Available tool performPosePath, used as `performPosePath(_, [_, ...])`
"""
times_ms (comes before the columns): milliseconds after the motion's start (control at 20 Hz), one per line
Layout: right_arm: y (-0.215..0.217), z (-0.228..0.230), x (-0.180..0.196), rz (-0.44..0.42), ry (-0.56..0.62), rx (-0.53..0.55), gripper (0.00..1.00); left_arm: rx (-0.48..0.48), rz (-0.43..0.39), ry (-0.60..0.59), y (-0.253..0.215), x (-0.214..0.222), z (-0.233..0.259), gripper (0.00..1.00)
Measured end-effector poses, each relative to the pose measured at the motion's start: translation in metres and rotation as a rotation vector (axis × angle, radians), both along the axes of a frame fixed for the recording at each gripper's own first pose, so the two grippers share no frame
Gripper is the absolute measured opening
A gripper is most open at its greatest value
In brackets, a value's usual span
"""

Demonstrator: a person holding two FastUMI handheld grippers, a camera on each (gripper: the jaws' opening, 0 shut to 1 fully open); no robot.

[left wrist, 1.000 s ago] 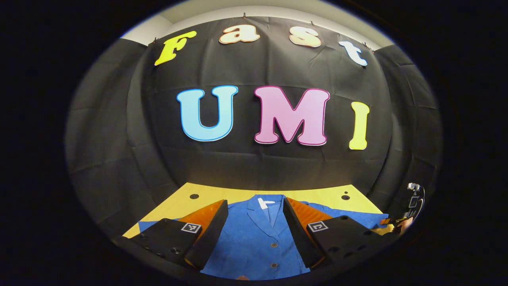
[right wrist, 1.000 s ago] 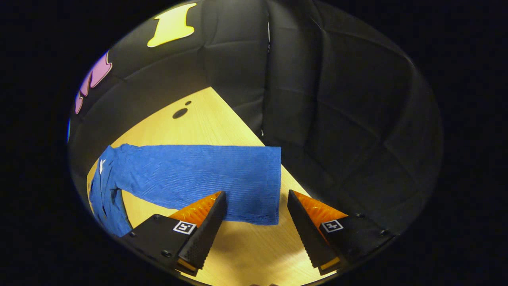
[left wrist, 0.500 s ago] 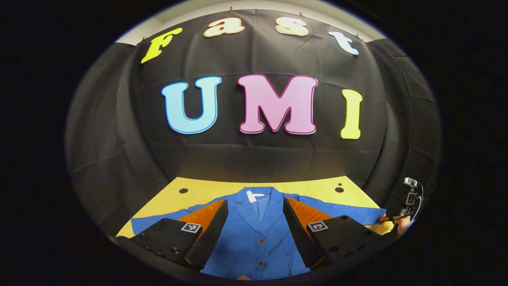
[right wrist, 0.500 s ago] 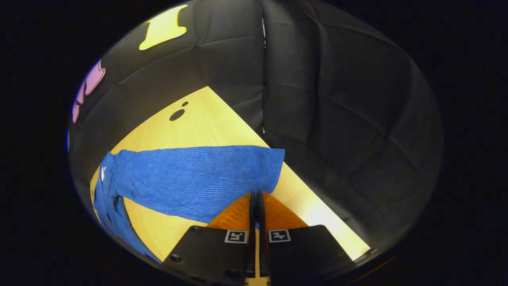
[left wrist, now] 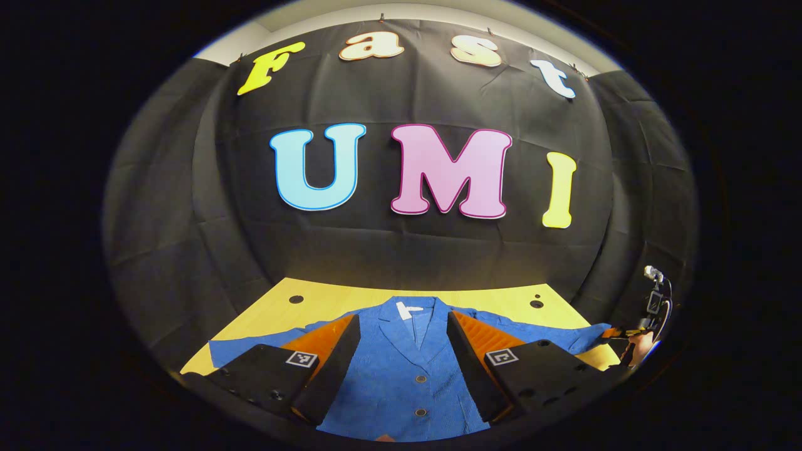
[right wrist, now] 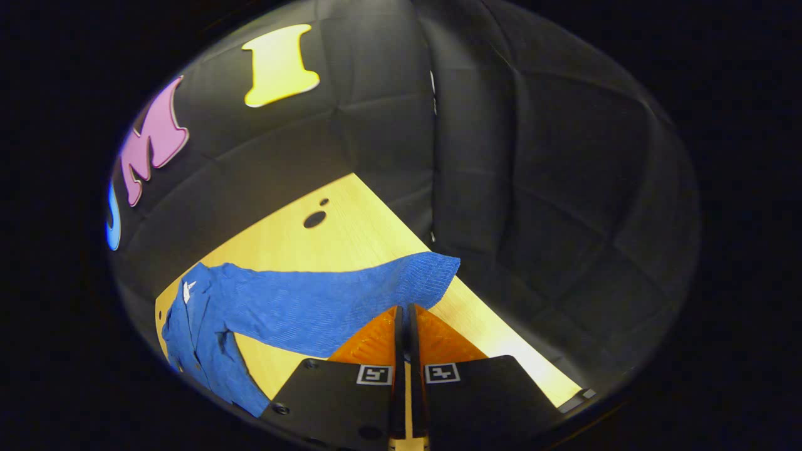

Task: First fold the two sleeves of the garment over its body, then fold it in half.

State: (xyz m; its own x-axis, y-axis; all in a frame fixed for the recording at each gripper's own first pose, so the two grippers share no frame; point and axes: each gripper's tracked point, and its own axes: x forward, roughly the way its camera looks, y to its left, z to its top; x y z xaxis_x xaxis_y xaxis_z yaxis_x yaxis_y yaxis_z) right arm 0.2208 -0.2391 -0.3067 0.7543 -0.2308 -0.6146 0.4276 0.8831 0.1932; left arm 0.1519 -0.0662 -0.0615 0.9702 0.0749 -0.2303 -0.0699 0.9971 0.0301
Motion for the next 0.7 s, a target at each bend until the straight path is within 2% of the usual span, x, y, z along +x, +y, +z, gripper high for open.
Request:
performPosePath(150, [0.031, 0.079, -0.017, 0.060, -0.120, -0.127, 0.05, 0.000, -0.009, -0.047, 0.028, -0.009, 0.013, 0.80])
performPosePath(250, [0.068, 0.130, -0.028, 0.107, -0.184, -0.170, 0.05, -0.013, 0.000, -0.069, 0.056, -0.021, 0.018, 0.80])
performPosePath(300, [0.091, 0.149, -0.028, 0.132, -0.203, -0.191, 0.00, -0.022, 0.009, -0.079, 0.073, -0.027, 0.020, 0.80])
performPosePath(350, [0.112, 0.168, -0.027, 0.155, -0.225, -0.206, 0.04, -0.030, 0.020, -0.087, 0.090, -0.033, 0.021, 0.80])
performPosePath(550, [0.214, 0.241, -0.003, 0.261, -0.320, -0.221, 0.04, -0.060, 0.081, -0.085, 0.159, -0.057, 0.013, 0.80])
performPosePath(700, [0.306, 0.274, 0.024, 0.374, -0.369, -0.230, 0.04, -0.078, 0.134, -0.094, 0.204, -0.073, 0.011, 0.80])
